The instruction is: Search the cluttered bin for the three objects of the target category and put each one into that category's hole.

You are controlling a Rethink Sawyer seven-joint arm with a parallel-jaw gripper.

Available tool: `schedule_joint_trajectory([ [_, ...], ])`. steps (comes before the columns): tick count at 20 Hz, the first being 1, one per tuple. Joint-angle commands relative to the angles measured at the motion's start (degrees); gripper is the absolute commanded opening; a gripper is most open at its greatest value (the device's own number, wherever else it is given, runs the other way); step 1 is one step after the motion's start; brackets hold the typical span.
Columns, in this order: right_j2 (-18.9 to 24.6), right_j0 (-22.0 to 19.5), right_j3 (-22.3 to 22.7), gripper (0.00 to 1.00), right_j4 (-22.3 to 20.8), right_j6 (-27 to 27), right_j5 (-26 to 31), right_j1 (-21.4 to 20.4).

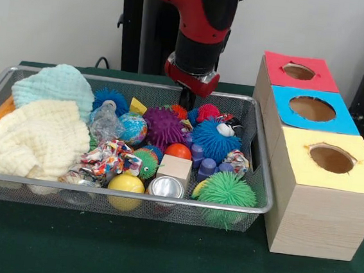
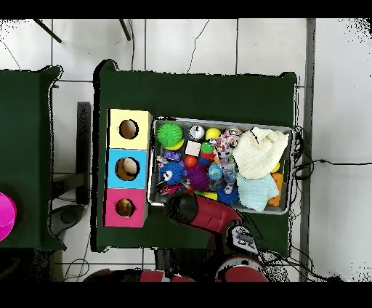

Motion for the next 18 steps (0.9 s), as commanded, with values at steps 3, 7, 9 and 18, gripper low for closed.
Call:
schedule_joint_trajectory([
  [3,2.4,-1.8,-7.1,0.00,1.6,7.9,-4.5,6.1],
  [7,3.0,-1.5,-8.2,0.00,2.2,8.2,-4.8,7.7],
  [9,3.6,-1.2,-9.1,0.00,2.9,8.8,-5.4,8.8],
  [18,8.2,0.3,-10.1,0.00,7.6,11.9,-5.8,9.3],
])
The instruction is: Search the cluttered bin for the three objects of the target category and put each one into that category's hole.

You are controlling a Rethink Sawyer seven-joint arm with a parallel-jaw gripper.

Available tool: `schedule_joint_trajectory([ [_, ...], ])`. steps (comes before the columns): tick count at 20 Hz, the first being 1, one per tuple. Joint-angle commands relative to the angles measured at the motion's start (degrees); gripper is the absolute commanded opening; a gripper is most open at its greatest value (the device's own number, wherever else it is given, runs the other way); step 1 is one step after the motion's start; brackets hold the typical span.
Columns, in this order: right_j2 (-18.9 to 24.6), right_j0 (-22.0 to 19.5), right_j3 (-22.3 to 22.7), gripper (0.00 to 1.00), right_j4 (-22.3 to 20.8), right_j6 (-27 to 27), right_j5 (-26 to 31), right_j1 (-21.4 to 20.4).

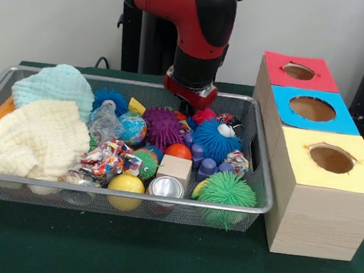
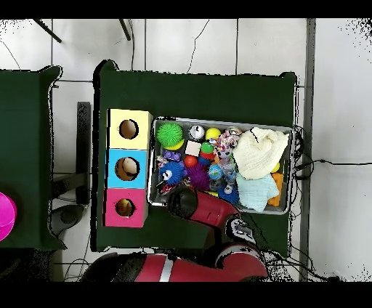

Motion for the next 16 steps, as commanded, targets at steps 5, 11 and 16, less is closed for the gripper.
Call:
schedule_joint_trajectory([
  [5,9.3,1.8,-7.2,0.00,9.0,13.8,-5.5,4.8],
  [11,10.4,3.5,-7.2,0.00,13.4,15.5,-5.3,3.8],
  [16,11.7,4.8,-6.7,0.00,18.0,17.2,-4.0,2.0],
])
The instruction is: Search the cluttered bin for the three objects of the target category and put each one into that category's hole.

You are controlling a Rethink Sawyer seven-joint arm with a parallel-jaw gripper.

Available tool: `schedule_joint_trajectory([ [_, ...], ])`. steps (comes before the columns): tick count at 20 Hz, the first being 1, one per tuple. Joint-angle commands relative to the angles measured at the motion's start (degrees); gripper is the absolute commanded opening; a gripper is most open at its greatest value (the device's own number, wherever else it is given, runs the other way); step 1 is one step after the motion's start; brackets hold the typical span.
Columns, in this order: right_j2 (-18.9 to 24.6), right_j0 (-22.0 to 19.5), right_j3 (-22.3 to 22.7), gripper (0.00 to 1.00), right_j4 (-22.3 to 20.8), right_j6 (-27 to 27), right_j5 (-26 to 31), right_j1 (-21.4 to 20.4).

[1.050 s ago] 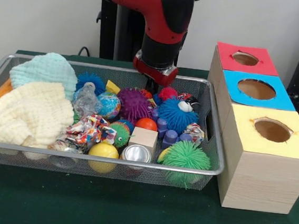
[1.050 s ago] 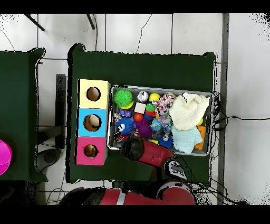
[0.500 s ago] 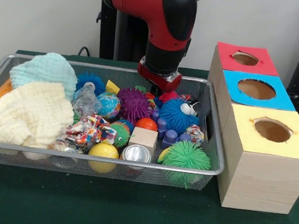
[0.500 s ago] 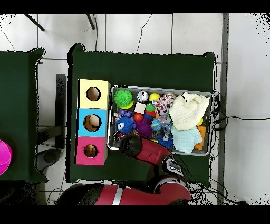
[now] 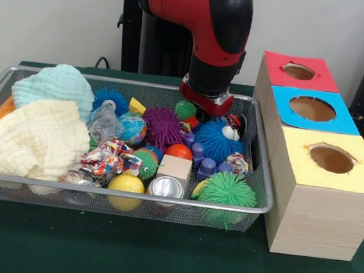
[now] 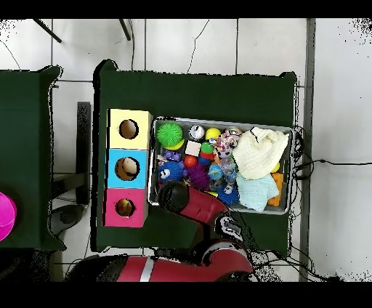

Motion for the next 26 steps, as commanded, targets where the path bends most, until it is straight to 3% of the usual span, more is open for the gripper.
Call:
schedule_joint_trajectory([
  [1,11.3,1.9,-6.7,0.00,10.5,17.5,-4.2,1.5],
  [6,10.2,3.0,-7.8,0.00,12.2,16.9,-4.2,2.2],
  [12,7.1,2.0,-8.9,0.00,9.7,12.2,-2.5,2.9],
  [18,5.5,-1.8,-18.0,0.00,6.0,4.4,2.4,6.1],
  [22,3.8,-1.5,-22.5,0.00,5.0,3.8,4.1,7.0],
  [26,2.5,-0.7,-24.2,0.00,4.6,5.7,6.2,6.9],
])
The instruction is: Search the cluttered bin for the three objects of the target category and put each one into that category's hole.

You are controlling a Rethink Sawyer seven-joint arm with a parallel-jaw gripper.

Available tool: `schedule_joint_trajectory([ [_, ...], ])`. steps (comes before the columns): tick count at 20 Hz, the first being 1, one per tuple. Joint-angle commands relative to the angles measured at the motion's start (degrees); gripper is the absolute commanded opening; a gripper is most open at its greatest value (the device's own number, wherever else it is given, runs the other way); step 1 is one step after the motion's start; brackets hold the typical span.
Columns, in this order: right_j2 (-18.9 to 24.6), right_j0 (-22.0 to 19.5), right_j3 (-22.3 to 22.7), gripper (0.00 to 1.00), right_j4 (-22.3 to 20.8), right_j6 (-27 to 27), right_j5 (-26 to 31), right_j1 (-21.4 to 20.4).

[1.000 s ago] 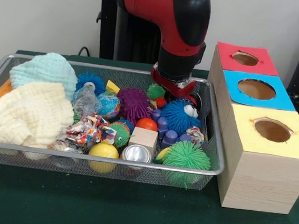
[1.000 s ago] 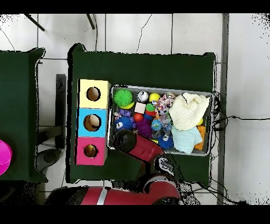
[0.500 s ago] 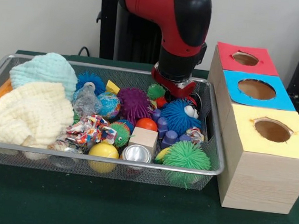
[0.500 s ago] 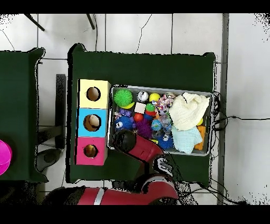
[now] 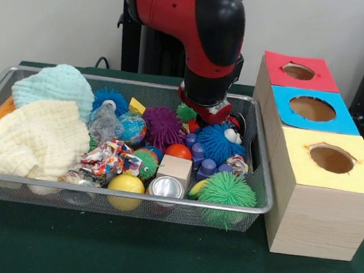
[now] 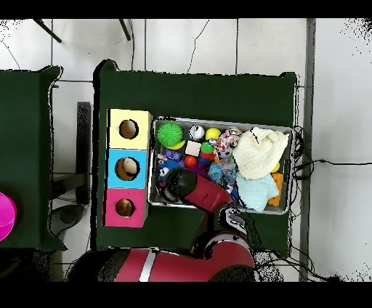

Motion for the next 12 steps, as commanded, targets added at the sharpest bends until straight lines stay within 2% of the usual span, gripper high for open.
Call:
schedule_joint_trajectory([
  [1,3.9,-0.7,-18.6,0.00,0.7,4.2,-5.3,5.0],
  [12,4.6,-1.1,-23.1,0.00,1.1,6.8,-2.8,5.5],
])
